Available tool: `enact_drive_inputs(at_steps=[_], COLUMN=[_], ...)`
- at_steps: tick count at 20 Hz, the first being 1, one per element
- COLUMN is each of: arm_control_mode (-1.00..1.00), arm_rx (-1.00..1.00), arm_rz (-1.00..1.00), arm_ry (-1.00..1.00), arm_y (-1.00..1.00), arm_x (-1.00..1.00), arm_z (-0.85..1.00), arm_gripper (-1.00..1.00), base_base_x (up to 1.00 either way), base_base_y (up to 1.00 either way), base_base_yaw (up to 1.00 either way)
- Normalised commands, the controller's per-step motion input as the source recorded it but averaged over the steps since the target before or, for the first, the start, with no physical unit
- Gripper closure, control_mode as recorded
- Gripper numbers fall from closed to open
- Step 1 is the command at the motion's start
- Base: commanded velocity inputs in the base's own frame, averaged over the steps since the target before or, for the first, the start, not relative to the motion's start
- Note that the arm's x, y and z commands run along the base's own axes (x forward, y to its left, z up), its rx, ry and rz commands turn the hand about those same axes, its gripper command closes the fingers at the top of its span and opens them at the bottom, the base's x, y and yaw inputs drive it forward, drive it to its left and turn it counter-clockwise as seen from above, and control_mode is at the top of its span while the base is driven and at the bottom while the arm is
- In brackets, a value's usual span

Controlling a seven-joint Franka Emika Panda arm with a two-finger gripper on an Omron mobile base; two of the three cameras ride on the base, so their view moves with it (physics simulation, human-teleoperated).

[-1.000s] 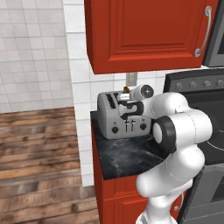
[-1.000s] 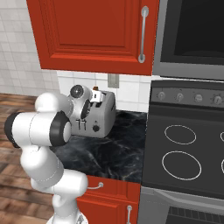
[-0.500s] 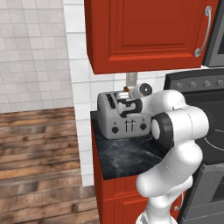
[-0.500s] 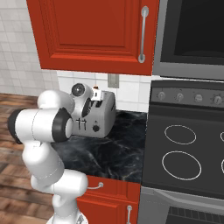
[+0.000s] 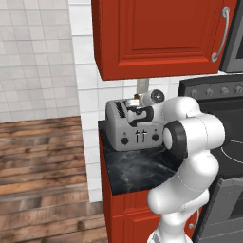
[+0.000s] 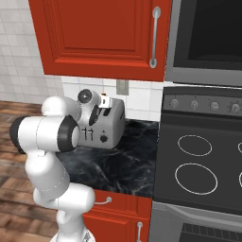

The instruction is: Start the toaster. Once the lever pops up, take the bread to the plate on the dining counter.

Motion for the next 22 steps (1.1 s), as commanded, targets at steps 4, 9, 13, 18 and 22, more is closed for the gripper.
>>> enact_drive_inputs(at_steps=[4, 9, 13, 18, 22], arm_control_mode=[-1.0, -1.0, -1.0, -1.0, -1.0], arm_rx=[0.0, 0.0, 0.0, 0.0, 0.0], arm_rz=[0.0, 0.0, 0.0, 0.0, 0.0], arm_ry=[0.0, 0.0, 0.0, 0.0, 0.0], arm_y=[0.0, 0.0, 0.0, 0.0, 0.0], arm_x=[0.05, 0.05, 0.06, 0.07, 0.04], arm_z=[0.0, 0.0, 0.0, 0.0, 0.0], arm_gripper=[-1.0, -1.0, -1.0, -1.0, -1.0], base_base_x=[0.0, 0.0, 0.0, 0.0, 0.0], base_base_y=[0.0, 0.0, 0.0, 0.0, 0.0], base_base_yaw=[0.0, 0.0, 0.0, 0.0, 0.0])
